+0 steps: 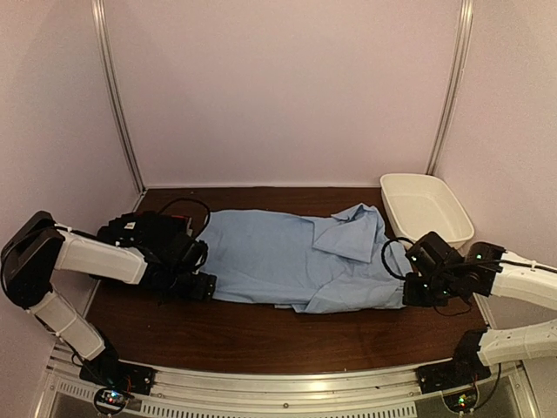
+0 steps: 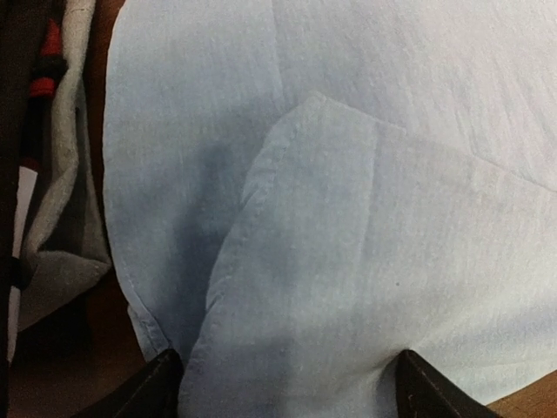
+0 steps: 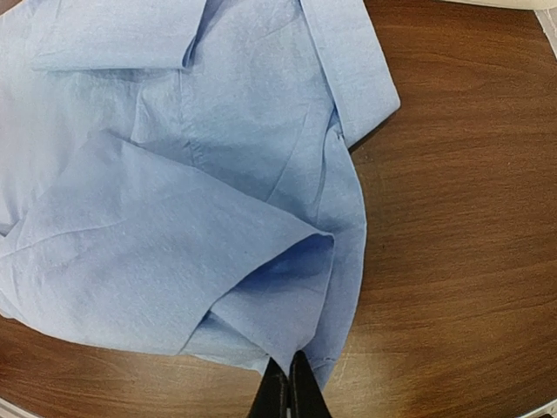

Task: Fold and stack the long sleeve shirts
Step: Smooth out the 1/3-folded shirt at the center of the board, then pick up the sleeve from the center of the board.

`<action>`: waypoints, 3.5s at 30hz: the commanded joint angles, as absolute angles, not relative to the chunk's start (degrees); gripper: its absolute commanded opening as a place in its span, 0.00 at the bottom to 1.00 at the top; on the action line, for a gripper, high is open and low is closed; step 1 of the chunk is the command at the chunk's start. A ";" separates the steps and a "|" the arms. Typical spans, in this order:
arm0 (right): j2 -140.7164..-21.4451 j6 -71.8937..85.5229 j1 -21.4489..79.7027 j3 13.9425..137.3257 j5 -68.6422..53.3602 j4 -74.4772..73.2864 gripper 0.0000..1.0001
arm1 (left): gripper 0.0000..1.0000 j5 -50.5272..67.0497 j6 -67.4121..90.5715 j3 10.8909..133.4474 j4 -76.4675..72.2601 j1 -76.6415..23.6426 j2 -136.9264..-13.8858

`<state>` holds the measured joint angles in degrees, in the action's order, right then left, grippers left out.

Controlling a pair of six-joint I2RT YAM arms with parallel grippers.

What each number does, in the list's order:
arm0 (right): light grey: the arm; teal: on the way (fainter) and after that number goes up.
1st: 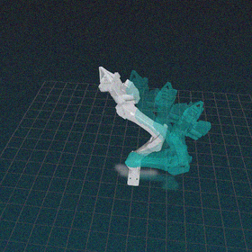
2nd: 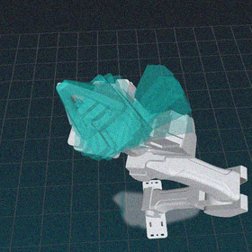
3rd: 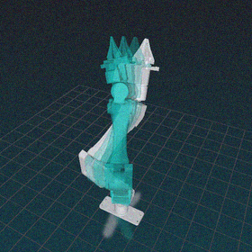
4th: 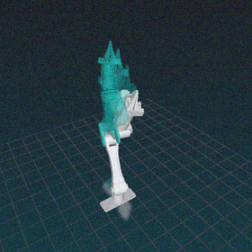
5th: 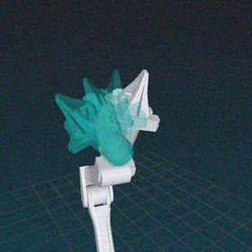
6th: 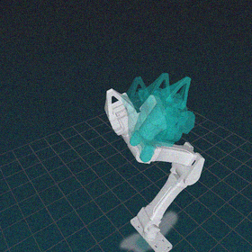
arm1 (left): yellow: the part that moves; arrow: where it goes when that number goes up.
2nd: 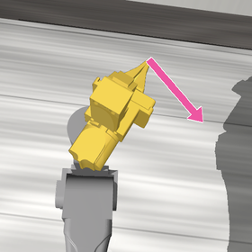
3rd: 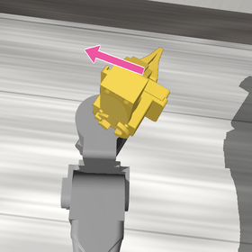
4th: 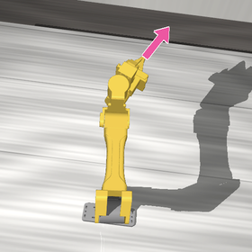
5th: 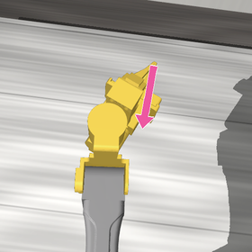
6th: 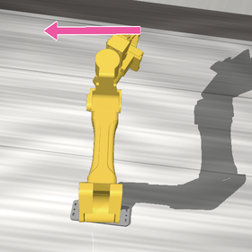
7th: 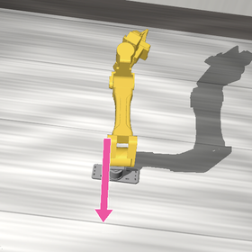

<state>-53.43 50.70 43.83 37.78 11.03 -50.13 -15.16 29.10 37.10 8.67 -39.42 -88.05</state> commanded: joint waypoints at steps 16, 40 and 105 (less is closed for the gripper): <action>-52.60 47.41 44.87 37.94 8.18 -46.49 0.48 | 0.88 -7.88 27.31 44.38 10.31 -39.11 -84.69; -73.83 47.71 65.17 42.28 7.72 -22.02 0.60 | 0.97 -14.63 27.95 40.92 6.04 -39.11 -83.15; -58.23 42.10 46.08 31.01 0.16 -18.75 0.61 | 0.23 5.52 2.18 56.52 -18.54 -67.65 -113.44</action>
